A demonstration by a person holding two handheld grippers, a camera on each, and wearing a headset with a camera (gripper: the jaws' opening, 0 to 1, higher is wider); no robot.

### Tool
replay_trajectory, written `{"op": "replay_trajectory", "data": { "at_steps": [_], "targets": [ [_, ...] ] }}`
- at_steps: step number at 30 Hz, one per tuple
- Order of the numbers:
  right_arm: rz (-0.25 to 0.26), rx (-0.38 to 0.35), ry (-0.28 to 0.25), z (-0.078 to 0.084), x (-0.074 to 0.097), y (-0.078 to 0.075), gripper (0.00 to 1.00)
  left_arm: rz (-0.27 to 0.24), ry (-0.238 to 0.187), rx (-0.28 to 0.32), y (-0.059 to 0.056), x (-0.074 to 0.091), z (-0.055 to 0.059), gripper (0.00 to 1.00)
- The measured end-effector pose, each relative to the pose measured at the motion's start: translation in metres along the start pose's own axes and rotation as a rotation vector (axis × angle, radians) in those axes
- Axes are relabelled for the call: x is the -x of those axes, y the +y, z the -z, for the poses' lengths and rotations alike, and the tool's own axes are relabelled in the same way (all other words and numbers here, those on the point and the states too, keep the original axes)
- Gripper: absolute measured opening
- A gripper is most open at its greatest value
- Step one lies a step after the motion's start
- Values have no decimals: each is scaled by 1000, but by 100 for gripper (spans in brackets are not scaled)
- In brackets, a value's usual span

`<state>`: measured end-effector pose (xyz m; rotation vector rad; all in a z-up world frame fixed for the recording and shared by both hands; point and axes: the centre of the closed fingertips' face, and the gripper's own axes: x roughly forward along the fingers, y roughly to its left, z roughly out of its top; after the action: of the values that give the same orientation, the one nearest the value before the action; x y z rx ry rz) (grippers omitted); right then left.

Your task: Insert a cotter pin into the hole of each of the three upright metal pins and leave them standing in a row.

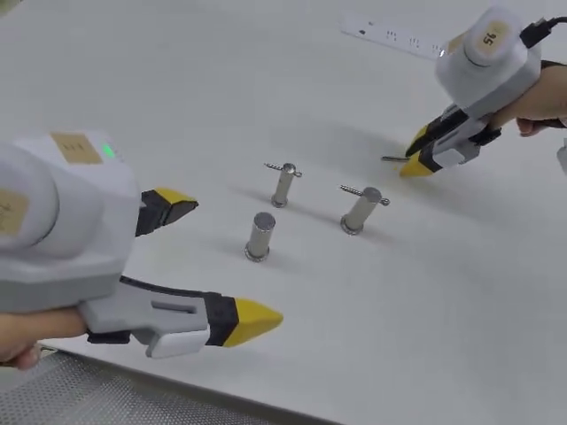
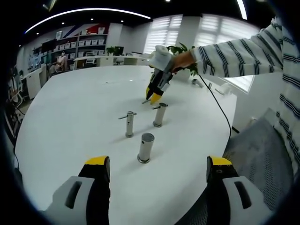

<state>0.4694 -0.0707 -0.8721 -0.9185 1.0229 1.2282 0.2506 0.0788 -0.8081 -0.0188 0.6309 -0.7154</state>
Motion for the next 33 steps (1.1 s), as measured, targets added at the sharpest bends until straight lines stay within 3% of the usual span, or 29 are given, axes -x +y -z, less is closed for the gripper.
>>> {"op": "replay_trajectory", "data": {
  "at_steps": [12, 18, 21, 23, 27, 28, 33],
  "targets": [
    [10, -31, 37, 0, 2, 6, 17, 14, 18, -4, -5, 1, 2, 82],
    [10, 13, 51, -1, 2, 12, 11, 2, 17, -13, 1, 4, 0, 83],
    [51, 42, 63, -1, 2, 6, 5, -4, 12, -5, 3, 5, 0, 82],
    [34, 32, 70, -1, 2, 9, 5, -8, 15, -7, 4, 6, 0, 82],
    [52, 109, 86, -1, 3, 10, 4, -11, 24, -13, 5, 7, 2, 81],
    [57, 108, 90, 0, 2, 3, 4, -12, 29, -17, 5, 7, 3, 81],
    [70, 101, 85, 0, 3, 2, 4, -23, 24, -14, 9, 8, 3, 81]
  ]
}}
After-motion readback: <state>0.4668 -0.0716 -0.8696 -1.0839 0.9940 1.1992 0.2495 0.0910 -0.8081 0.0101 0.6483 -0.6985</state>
